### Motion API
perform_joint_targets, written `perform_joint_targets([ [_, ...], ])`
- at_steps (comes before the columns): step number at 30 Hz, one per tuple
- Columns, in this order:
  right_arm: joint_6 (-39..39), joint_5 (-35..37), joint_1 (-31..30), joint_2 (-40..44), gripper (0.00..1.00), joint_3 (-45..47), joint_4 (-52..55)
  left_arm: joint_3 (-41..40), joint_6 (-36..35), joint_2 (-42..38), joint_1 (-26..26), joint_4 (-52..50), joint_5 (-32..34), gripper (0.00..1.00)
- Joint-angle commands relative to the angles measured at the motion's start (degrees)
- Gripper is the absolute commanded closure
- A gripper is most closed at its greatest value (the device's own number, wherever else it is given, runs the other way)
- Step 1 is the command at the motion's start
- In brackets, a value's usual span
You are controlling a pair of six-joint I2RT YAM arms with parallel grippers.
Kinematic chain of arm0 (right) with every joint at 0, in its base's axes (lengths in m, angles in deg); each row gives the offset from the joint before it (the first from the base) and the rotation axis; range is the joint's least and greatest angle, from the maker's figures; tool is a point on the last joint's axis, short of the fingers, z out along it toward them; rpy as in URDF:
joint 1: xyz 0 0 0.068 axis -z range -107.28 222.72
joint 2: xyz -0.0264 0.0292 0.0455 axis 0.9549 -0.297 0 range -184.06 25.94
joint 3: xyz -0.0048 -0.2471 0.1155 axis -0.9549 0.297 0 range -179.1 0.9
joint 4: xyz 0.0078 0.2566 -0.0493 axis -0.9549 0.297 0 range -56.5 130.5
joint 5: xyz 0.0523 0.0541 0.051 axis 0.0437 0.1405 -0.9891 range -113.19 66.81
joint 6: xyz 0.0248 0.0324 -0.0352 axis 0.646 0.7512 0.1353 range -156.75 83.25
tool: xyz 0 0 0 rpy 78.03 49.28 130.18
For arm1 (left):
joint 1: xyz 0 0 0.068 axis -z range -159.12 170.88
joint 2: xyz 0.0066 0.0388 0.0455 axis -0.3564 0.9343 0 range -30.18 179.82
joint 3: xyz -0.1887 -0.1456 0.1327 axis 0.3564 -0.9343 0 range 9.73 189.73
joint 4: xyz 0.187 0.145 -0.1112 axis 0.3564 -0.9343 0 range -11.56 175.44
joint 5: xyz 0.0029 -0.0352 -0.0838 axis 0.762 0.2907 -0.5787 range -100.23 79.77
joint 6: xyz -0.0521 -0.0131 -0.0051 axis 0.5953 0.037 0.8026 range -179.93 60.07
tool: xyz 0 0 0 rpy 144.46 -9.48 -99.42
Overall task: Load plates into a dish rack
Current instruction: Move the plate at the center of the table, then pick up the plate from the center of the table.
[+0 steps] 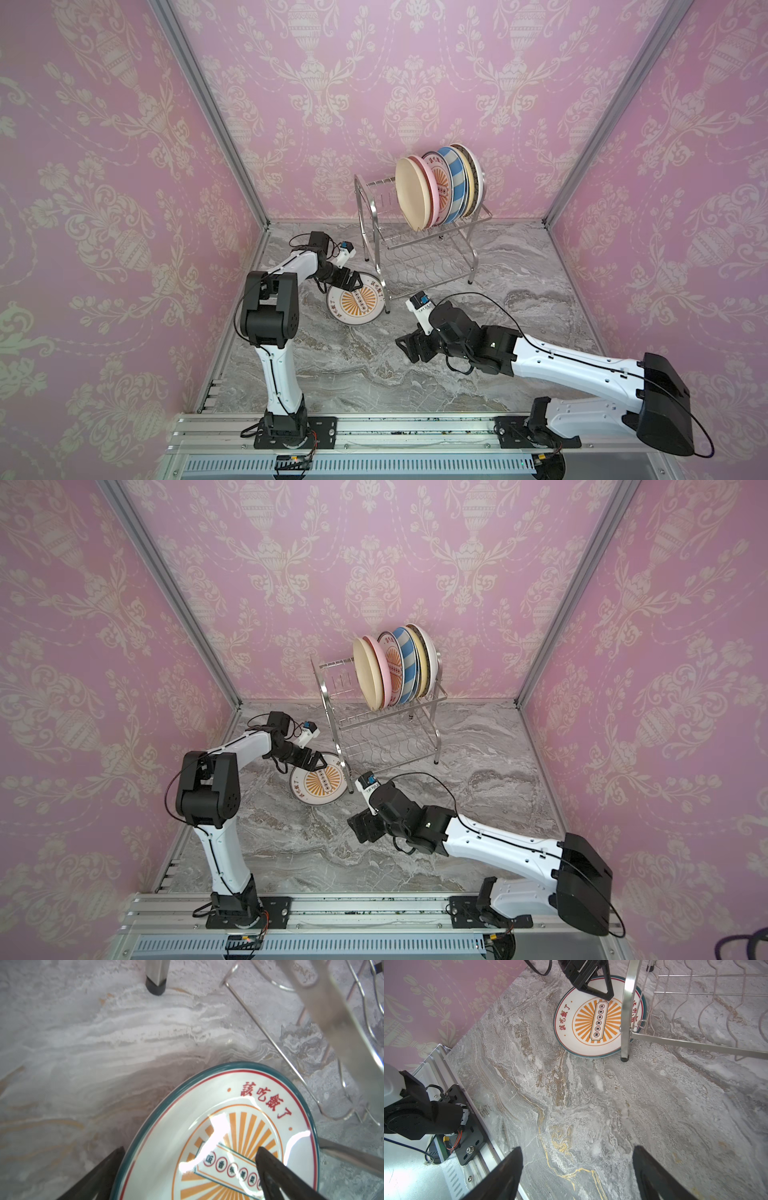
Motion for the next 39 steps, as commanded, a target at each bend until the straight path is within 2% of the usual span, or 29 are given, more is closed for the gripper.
perform_joint_targets([
  [1,-2.9,-3.0,-0.6,-2.9,0.16,-3.1,1.9,-8.5,9.4,-8.6,0.7,3.4,3.1,0.01],
  [3,-3.2,-5.4,-0.6,-4.6,0.16,-4.2,1.4,-13.2,13.3,-13.2,0.7,4.1,4.6,0.01],
  [6,-3.1,-9.1,-0.7,-7.1,0.16,-4.9,-0.6,-20.8,19.0,-19.8,2.5,5.9,3.0,0.01],
  [9,-3.0,-10.6,-0.7,-9.4,0.16,-5.5,-0.8,-28.1,24.4,-26.7,5.7,8.1,6.2,0.01],
  [12,-2.9,-10.9,-0.7,-11.3,0.18,-7.1,1.3,-32.5,26.6,-30.7,6.4,8.9,11.4,0.01],
  [16,0.2,-8.9,-0.9,-11.5,0.18,-6.9,1.8,-32.4,28.3,-32.7,6.3,8.3,15.3,0.01],
  [18,2.2,-6.9,-1.0,-11.0,0.18,-6.4,2.6,-31.9,29.0,-32.2,6.4,8.1,14.5,0.01],
  [22,8.0,-2.5,-0.9,-9.3,0.19,-4.3,3.7,-31.0,31.3,-31.8,6.4,6.8,17.2,0.01],
  [26,14.6,-0.5,-0.7,-9.2,0.18,-1.2,0.9,-30.6,32.4,-31.8,6.3,6.0,17.5,0.01],
  [32,19.9,-3.4,0.6,-14.6,0.20,1.6,-8.6,-31.0,33.5,-30.6,6.4,6.8,14.4,0.01],
  [39,26.9,-10.7,5.4,-20.9,0.35,6.9,-25.4,-32.5,35.6,-31.2,6.4,9.7,10.1,0.01],
])
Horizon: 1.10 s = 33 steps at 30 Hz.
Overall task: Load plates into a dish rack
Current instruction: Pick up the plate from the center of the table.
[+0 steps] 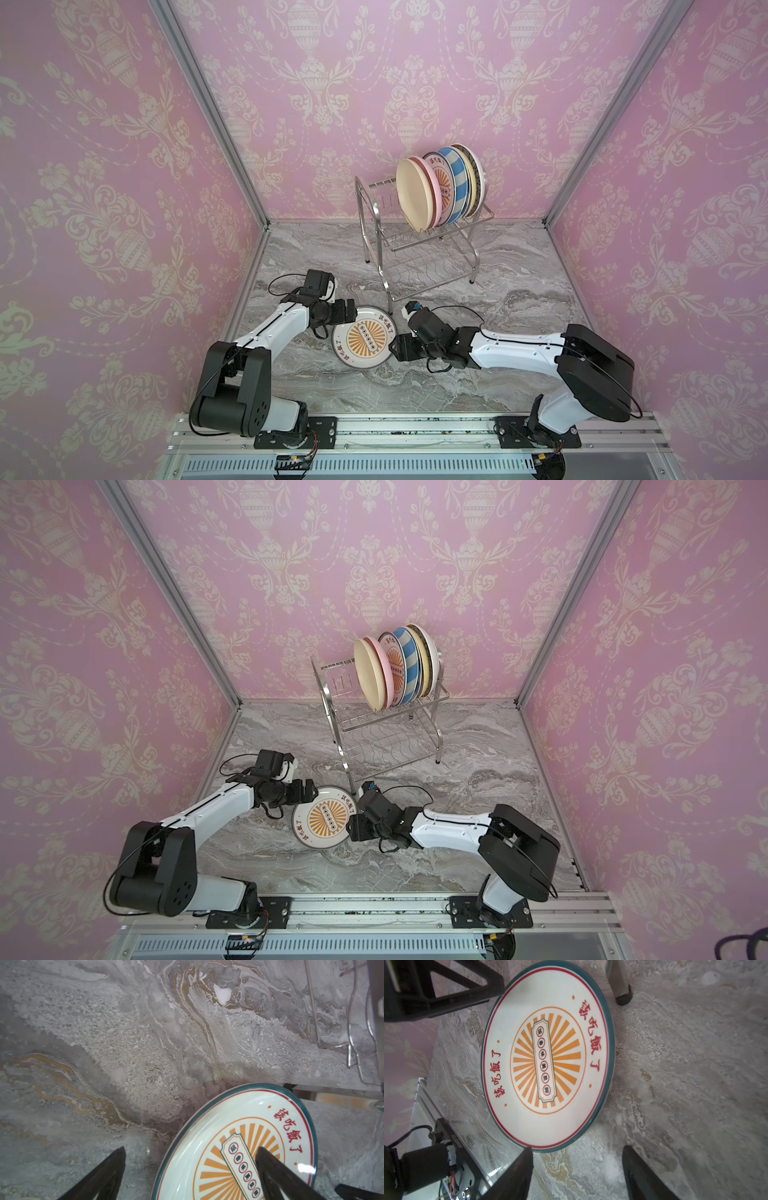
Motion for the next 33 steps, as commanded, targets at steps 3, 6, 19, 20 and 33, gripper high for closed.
perform_joint_targets([
  [3,4.7,-4.9,1.7,-4.3,0.38,0.4,-9.5,-1.0,3.3,-0.5,0.2,2.4,-4.3,0.01],
  [6,5.4,-5.5,2.2,-5.5,0.40,0.3,-10.3,-1.1,3.4,-0.9,0.3,1.9,-4.2,0.01],
  [19,8.7,-9.7,4.6,-10.2,0.54,1.3,-17.8,-5.9,5.4,-1.8,2.4,3.3,-5.4,0.01],
  [20,9.0,-9.9,4.7,-10.4,0.55,1.5,-18.2,-6.2,5.7,-2.1,2.6,3.4,-5.4,0.01],
  [33,10.4,-11.0,5.4,-11.8,0.76,2.7,-22.6,-7.6,7.1,-4.5,4.1,3.8,-4.8,0.01],
])
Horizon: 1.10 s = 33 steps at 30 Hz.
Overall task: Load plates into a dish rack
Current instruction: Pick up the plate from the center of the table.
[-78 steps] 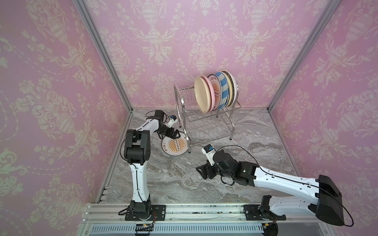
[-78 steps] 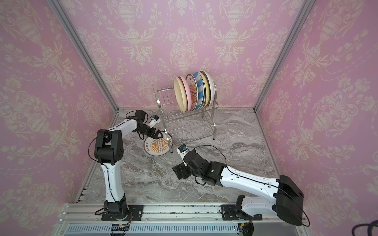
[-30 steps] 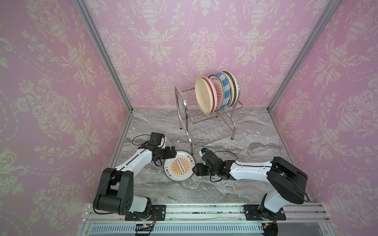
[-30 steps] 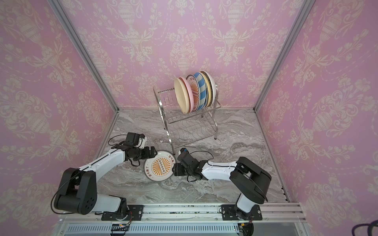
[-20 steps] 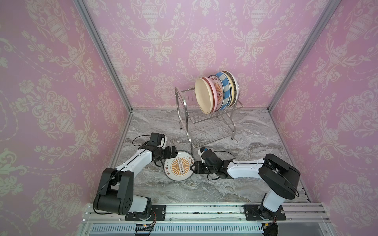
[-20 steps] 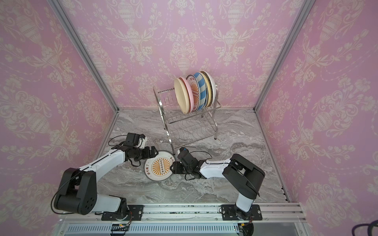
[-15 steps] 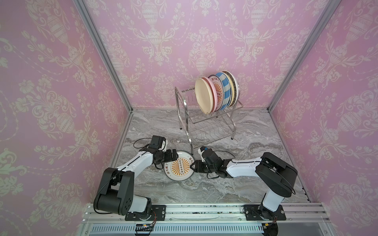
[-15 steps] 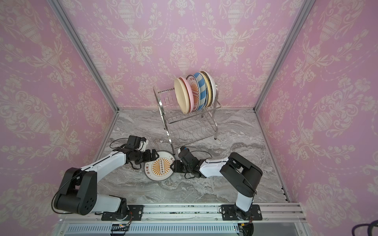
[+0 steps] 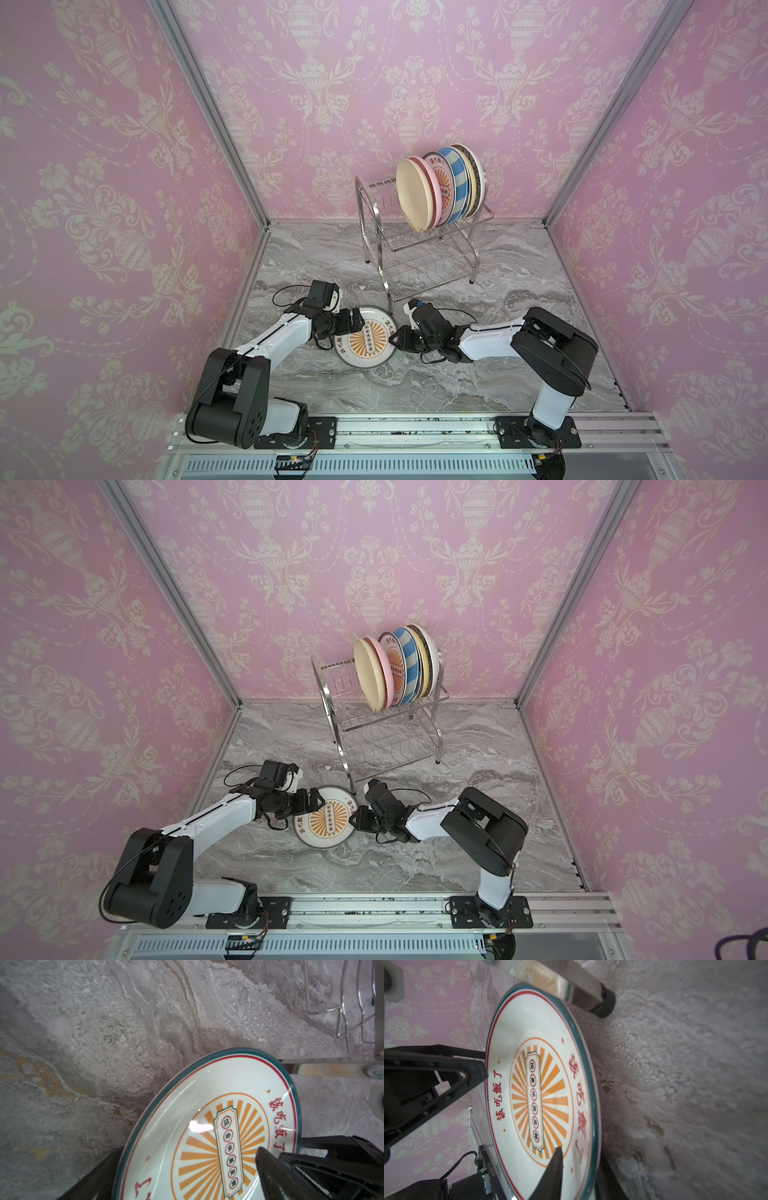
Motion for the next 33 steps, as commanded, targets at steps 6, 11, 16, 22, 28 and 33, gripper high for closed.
perform_joint_targets([
  [6,0.6,-0.2,0.0,-0.3,0.87,0.7,-2.4,-2.4,2.8,-2.6,1.8,0.6,-0.8,0.01],
  [11,0.7,1.5,0.0,1.6,0.97,2.0,-2.0,-2.9,2.8,-2.9,2.6,-0.4,0.4,0.01],
  [16,1.0,1.7,0.0,2.6,1.00,2.5,-1.9,-3.7,4.0,-4.0,4.0,0.6,0.5,0.01],
  [22,-2.4,4.6,-0.5,9.7,1.00,2.6,8.2,-1.1,3.1,-7.6,4.2,-3.4,4.3,0.01],
  [28,-10.2,14.4,-2.6,23.2,1.00,-1.7,31.7,2.9,1.6,-9.9,4.2,-6.1,7.4,0.01],
  [33,-14.6,25.1,-5.4,34.9,1.00,-7.7,51.3,6.6,-0.4,-11.7,4.0,-6.5,10.7,0.01],
])
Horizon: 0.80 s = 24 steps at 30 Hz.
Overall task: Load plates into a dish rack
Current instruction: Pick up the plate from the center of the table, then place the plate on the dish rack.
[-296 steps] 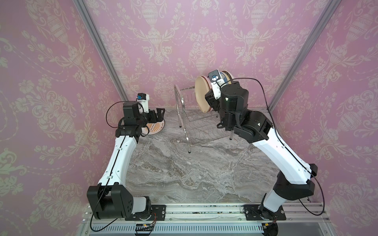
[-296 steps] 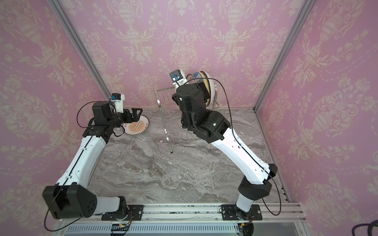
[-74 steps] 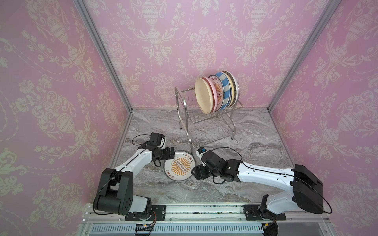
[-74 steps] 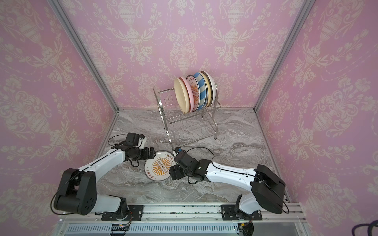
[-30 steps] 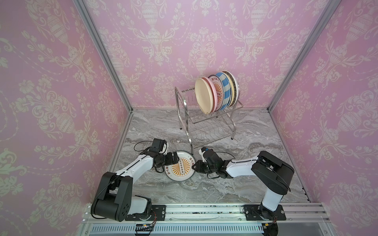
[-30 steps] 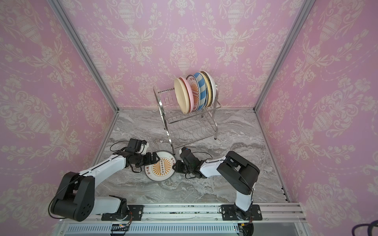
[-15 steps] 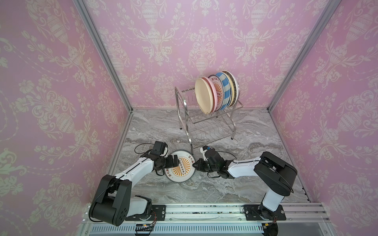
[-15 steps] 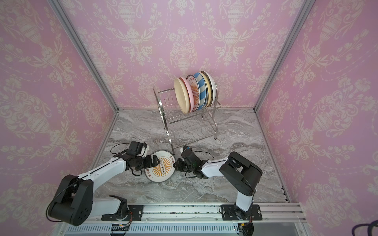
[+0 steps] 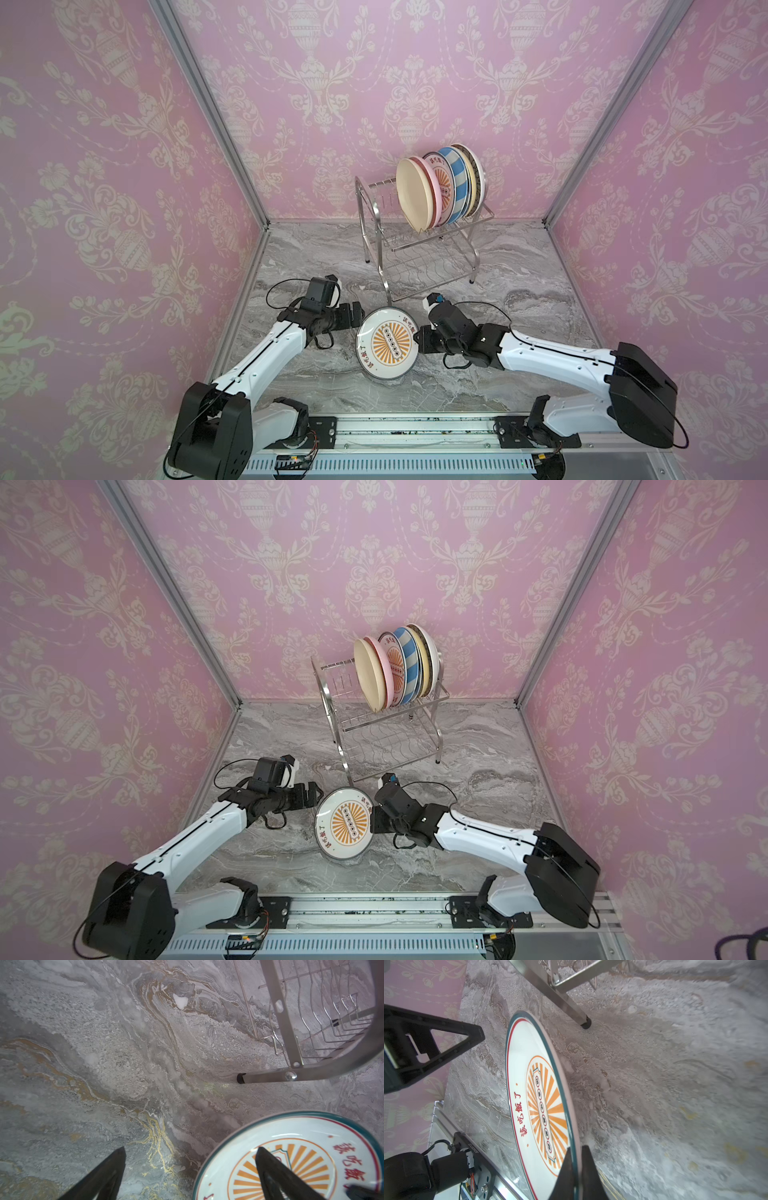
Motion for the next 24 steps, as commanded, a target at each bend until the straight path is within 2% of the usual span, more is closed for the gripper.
perform_joint_targets([
  [1,-5.7,10.9,-1.8,8.0,1.00,-6.5,17.9,4.1,-2.8,-1.9,0.2,-2.1,3.8,0.01],
  [6,-11.0,19.9,-4.4,16.5,1.00,-17.6,35.7,7.7,-4.7,-5.1,0.2,1.2,2.0,0.01],
  [11,-17.1,28.1,-6.9,16.2,1.00,-35.4,49.2,11.5,-8.3,-7.4,0.2,4.6,-0.1,0.01],
  [18,-28.4,34.1,-7.5,4.4,1.00,-60.9,56.7,16.6,-11.2,-6.6,-0.1,5.7,-3.2,0.01],
  [24,-39.7,42.8,-7.9,-3.1,1.00,-77.0,50.5,16.3,-8.2,-6.8,-1.8,11.5,-9.3,0.01],
])
